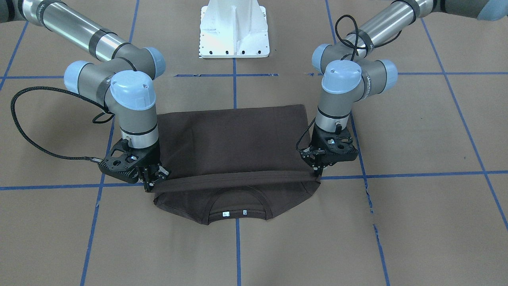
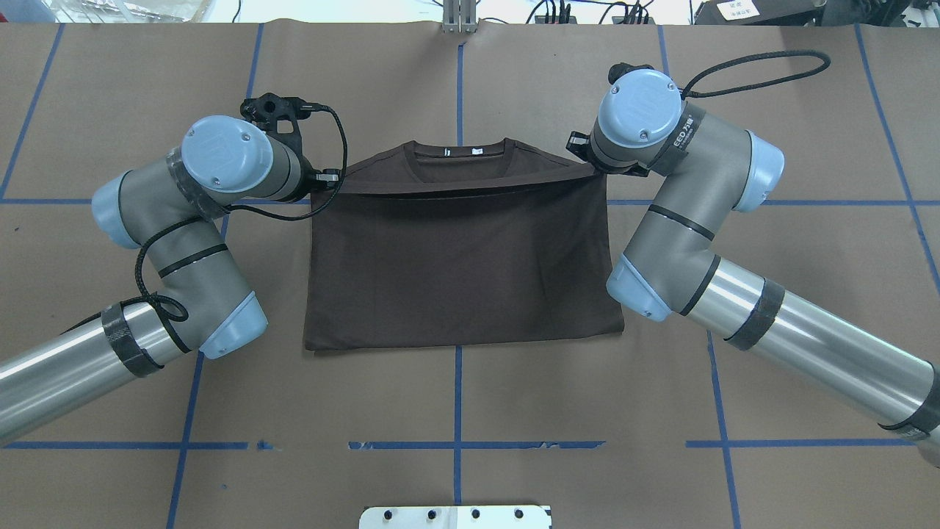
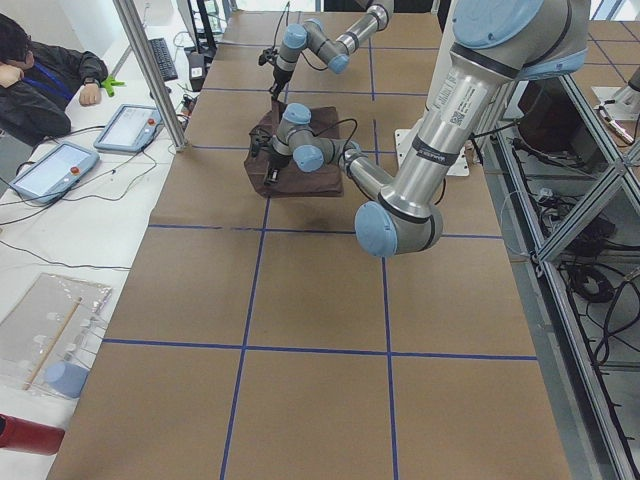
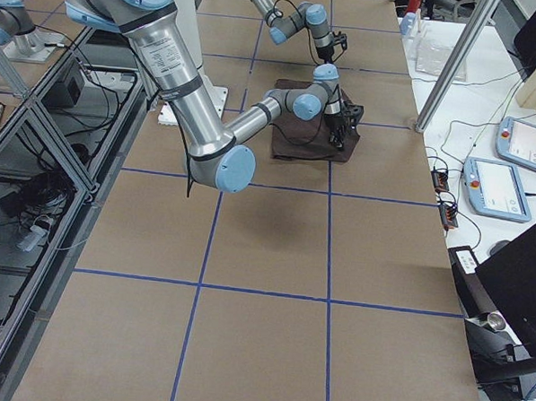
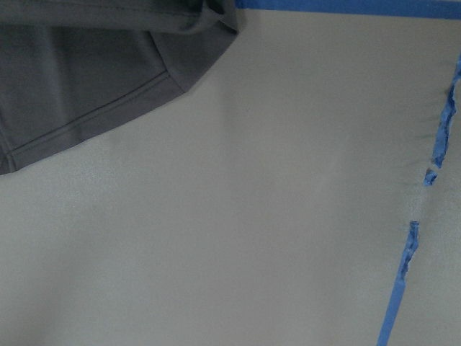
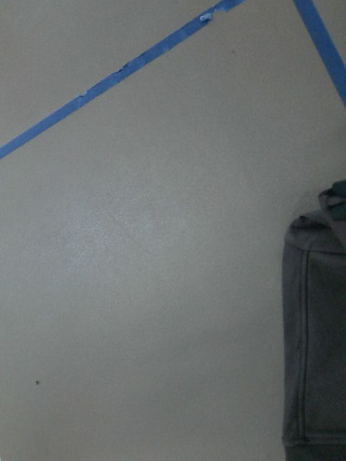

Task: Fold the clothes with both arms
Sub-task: 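Lift the hem with both grippers and carry it toward the collar, then release the hem onto the collar and draw both grippers apart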

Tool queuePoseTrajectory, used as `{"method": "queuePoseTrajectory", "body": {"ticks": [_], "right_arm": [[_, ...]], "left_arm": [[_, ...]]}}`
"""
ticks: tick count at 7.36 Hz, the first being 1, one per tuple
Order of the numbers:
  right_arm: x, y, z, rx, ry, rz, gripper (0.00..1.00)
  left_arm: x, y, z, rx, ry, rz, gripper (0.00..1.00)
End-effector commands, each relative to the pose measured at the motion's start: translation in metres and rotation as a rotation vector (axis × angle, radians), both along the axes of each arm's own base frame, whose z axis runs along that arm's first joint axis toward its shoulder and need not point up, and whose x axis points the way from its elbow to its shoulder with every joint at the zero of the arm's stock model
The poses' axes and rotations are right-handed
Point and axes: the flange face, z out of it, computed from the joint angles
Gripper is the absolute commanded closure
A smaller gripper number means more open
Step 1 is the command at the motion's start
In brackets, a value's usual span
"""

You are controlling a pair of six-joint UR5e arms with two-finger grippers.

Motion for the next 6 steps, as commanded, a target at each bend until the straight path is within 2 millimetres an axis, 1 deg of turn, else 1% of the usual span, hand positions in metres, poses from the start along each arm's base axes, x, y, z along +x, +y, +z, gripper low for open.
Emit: {"method": "queuePoseTrajectory", "body": {"ticks": [1,2,3,4,5,6], "right_arm": [[-0.006,0.006,-0.003,0.038,0.015,-0.05,0.0],[0.001,0.004,-0.008,0.063,0.019,-0.08,0.0],[0.008,0.0,-0.012,0.106,0.033,-0.143,0.0],[0.022,-0.002,-0.02,0.106,-0.002,-0.18,0.0],[0.028,0.003,-0.019,0.114,-0.008,-0.19,0.0],[0.032,0.004,-0.021,0.124,-0.008,-0.193,0.0]], "left_arm": [[-0.003,0.001,-0.008,0.092,-0.019,0.07,0.01],[-0.012,0.008,-0.018,0.136,-0.014,0.098,0.0],[-0.024,0.025,-0.019,0.146,0.008,0.149,0.0],[-0.047,0.053,-0.002,0.119,0.04,0.191,0.0],[-0.063,0.077,0.001,0.103,0.068,0.185,0.0],[-0.068,0.111,0.011,0.08,0.08,0.197,0.0]]}}
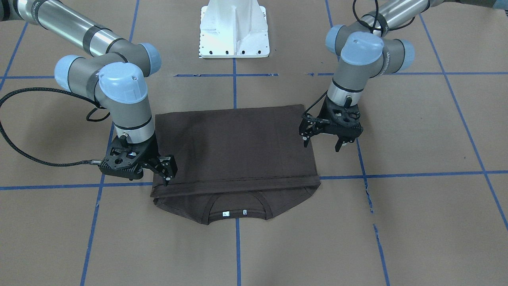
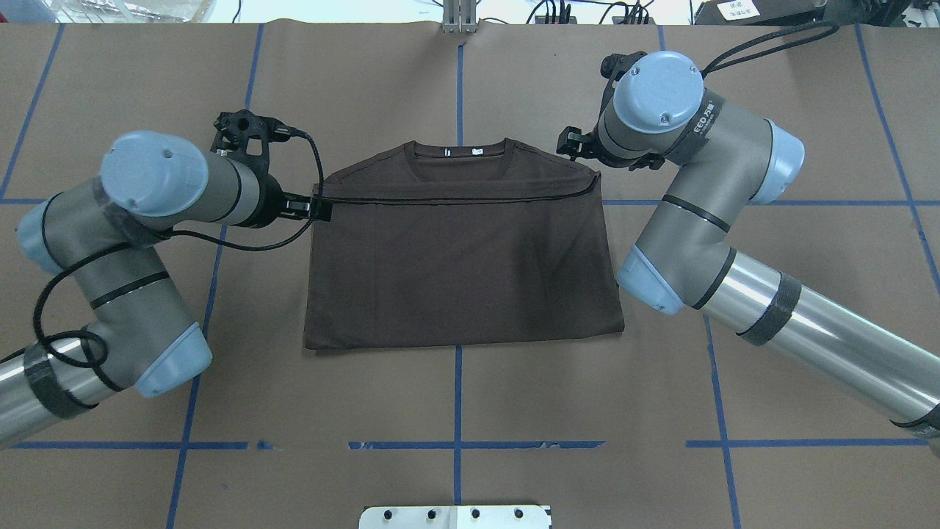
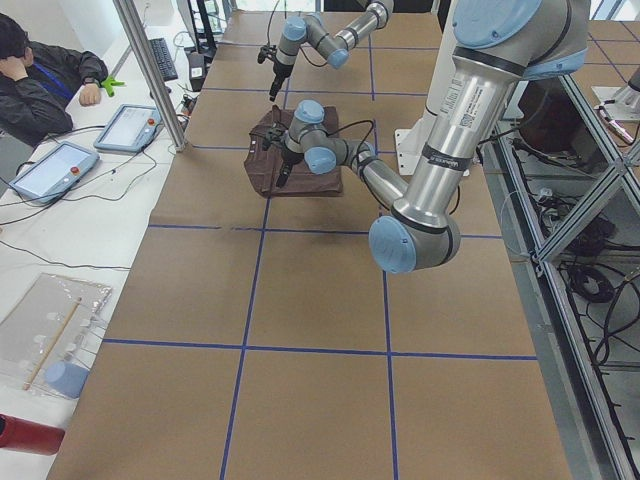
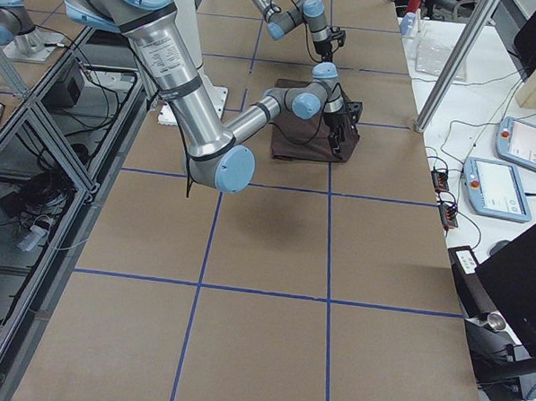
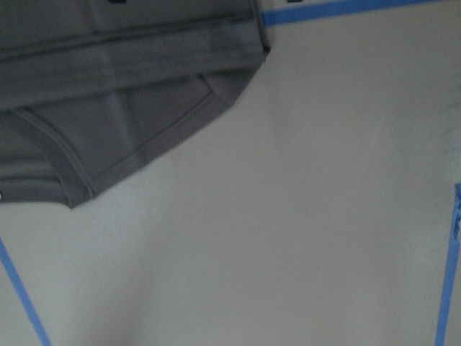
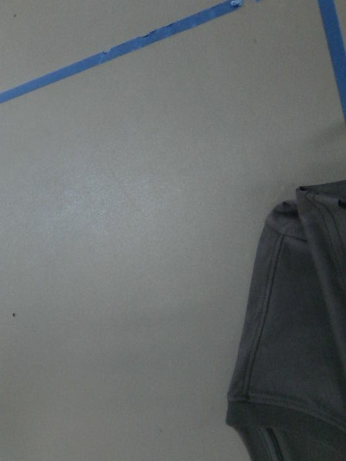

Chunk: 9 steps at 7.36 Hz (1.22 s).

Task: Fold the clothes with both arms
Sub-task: 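Release the hem onto the collar and draw both grippers apart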

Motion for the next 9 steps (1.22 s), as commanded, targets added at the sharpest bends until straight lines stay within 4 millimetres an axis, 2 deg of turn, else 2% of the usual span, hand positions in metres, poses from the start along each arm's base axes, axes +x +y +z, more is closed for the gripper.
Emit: {"method": "queuePoseTrajectory", "body": {"ticks": [1,2,3,4,9], "right_arm": [[0.009,0.002,-0.004,0.016,-0.01,-0.013,0.0],[0.01,0.003,-0.002,0.015,-0.009,-0.013,0.0],[0.013,0.004,-0.003,0.017,-0.011,-0.011,0.0],[0.013,0.005,-0.002,0.017,-0.011,-0.011,0.0],[0.014,0.006,0.0,0.016,-0.01,-0.011,0.0]], "left_arm": [[-0.006,0.069,0.02,-0.062,0.038,0.038,0.0],[0.011,0.089,0.025,-0.091,0.071,0.02,0.06],[0.027,0.105,0.029,-0.135,0.08,-0.01,0.37],[0.035,0.114,0.03,-0.161,0.087,-0.008,0.59],[0.057,0.138,0.029,-0.19,0.095,0.028,0.59]]}}
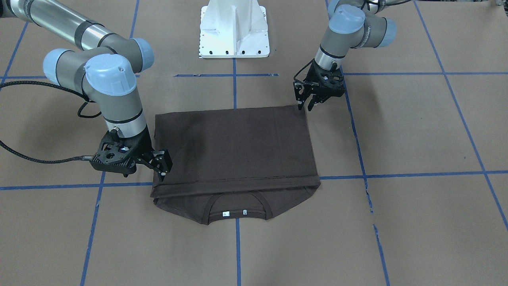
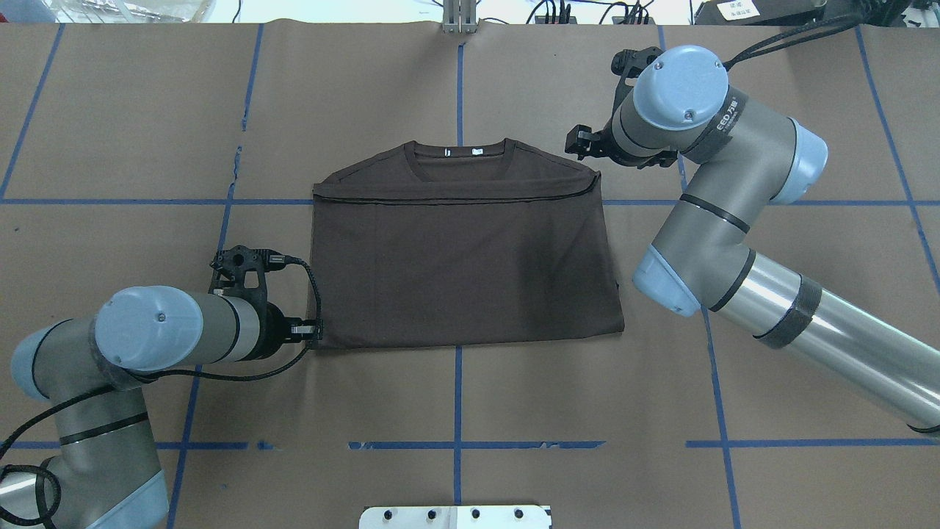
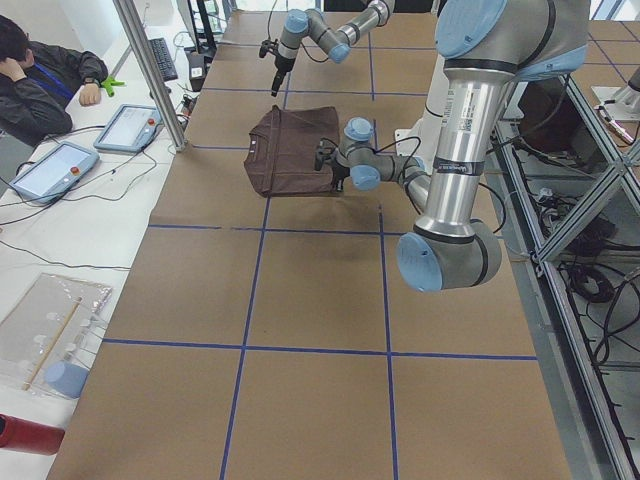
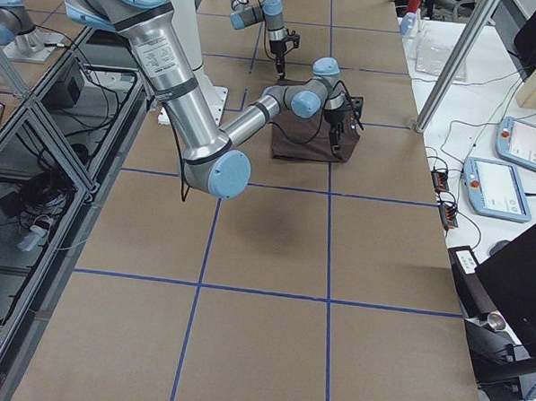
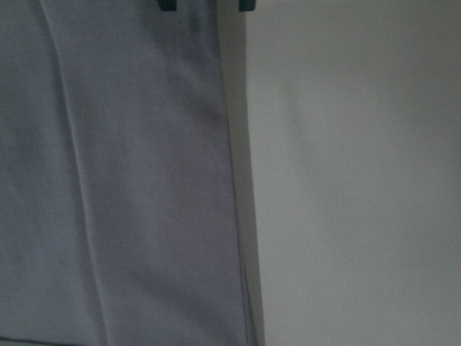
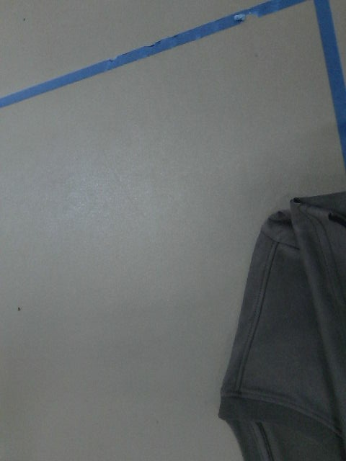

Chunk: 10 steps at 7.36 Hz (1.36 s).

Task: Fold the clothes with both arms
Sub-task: 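Release the hem onto the collar and draw both grippers apart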

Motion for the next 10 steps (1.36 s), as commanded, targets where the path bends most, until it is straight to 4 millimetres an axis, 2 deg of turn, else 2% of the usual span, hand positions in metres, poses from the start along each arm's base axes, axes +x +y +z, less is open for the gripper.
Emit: {"method": "queuePoseTrajectory", "body": {"ticks": [1,8,9,10], "right_arm": [[0.0007,0.0007,-0.0012,0.001,-0.002,0.0,0.0],[0.0037,0.0033,0.0039,0.0,0.001,0.001,0.0],[0.0037,0.0033,0.0041,-0.001,0.002,0.001,0.0],[0.0037,0.0033,0.0039,0.001,0.002,0.0,0.0]], "left_arm": [[0.0061,0.0059,-0.0001,-0.007,0.002,0.009,0.59],[0.0137,0.0121,0.0046,-0.021,-0.007,0.017,0.63],[0.014,0.012,0.0038,-0.023,-0.005,0.015,0.71],[0.0137,0.0119,0.0046,-0.026,-0.006,0.011,0.94]]}}
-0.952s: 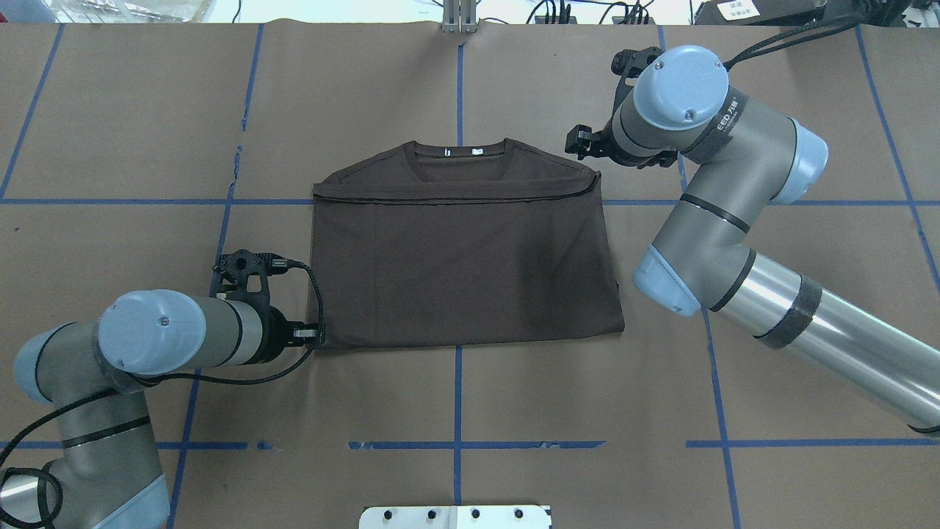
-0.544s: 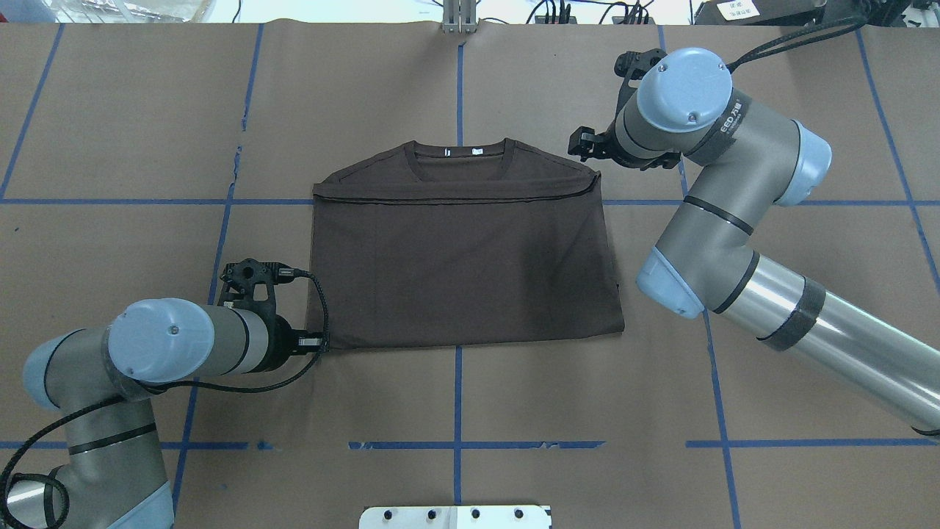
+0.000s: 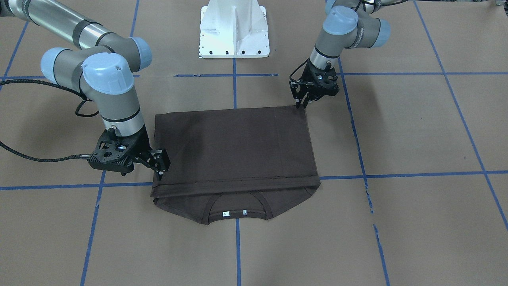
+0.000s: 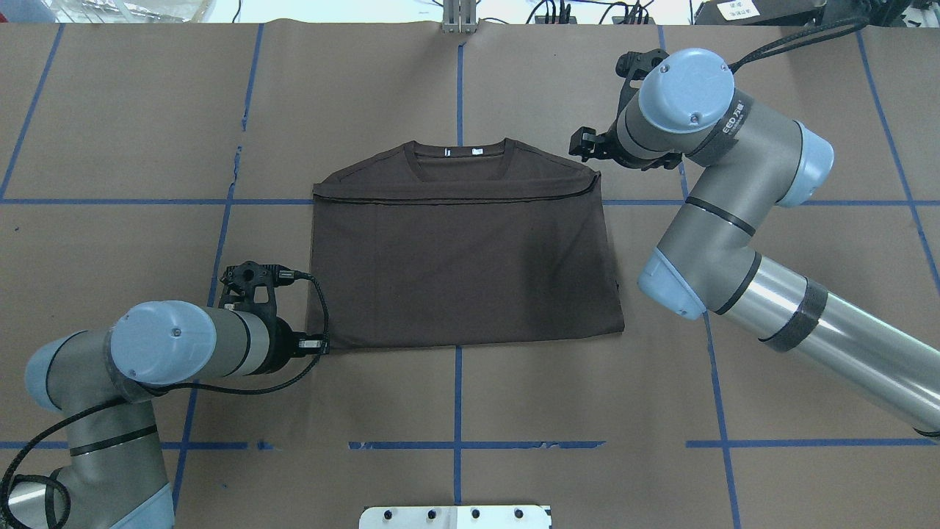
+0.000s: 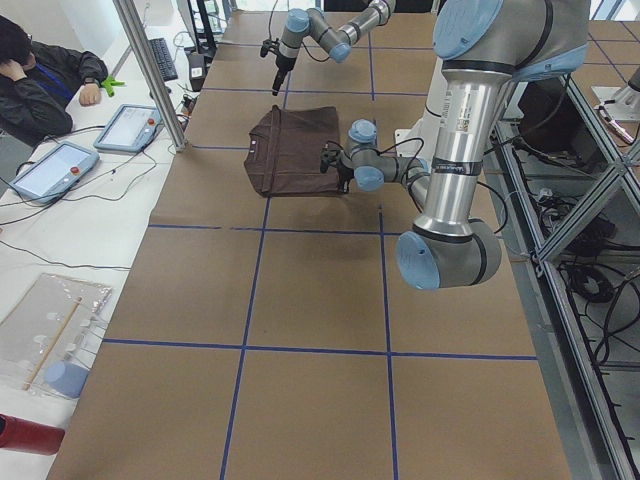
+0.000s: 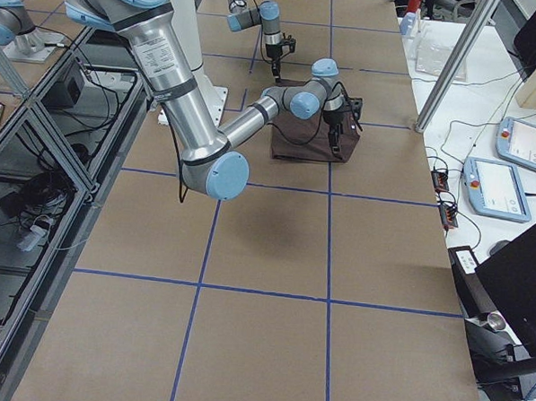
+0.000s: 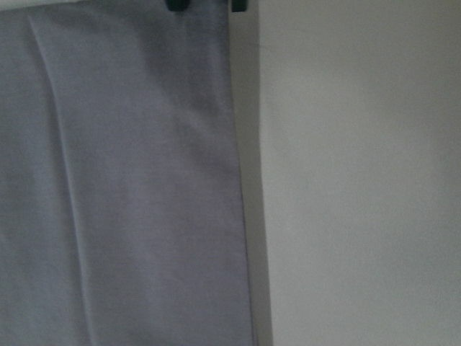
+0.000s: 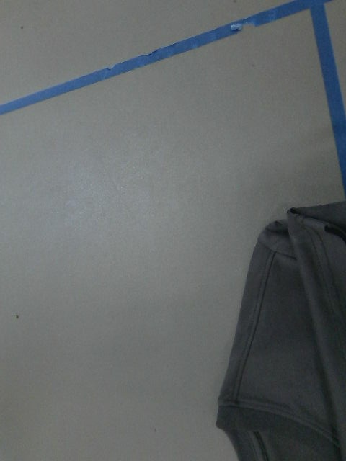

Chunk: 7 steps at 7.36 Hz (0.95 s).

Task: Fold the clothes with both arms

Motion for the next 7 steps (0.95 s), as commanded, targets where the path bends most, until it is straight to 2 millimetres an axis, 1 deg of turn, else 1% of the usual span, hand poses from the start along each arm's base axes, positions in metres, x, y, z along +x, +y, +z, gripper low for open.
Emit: {"method": "queuePoseTrajectory", "body": {"ticks": [1,3,4,5,6,7], "right_arm": [[0.0,0.0,0.0,0.0,0.001,-0.001,0.0],[0.0,0.0,0.0,0.0,0.001,-0.001,0.0],[0.0,0.0,-0.001,0.003,-0.001,0.0,0.0],[0.0,0.0,0.0,0.001,0.002,0.0,0.0],[0.002,-0.002,-0.002,0.003,-0.001,0.003,0.0],[0.002,-0.002,-0.002,0.002,-0.002,0.005,0.0]], "left_arm": [[0.0,0.0,0.001,0.001,-0.003,-0.009,1.0],[-0.006,0.0,-0.001,0.009,0.001,-0.011,1.0],[-0.011,-0.009,-0.002,0.021,-0.003,-0.022,1.0],[-0.027,-0.035,0.004,0.079,-0.035,-0.031,1.0],[-0.047,-0.065,0.014,0.138,-0.079,-0.041,1.0],[-0.068,-0.1,0.032,0.184,-0.138,-0.056,1.0]]}}
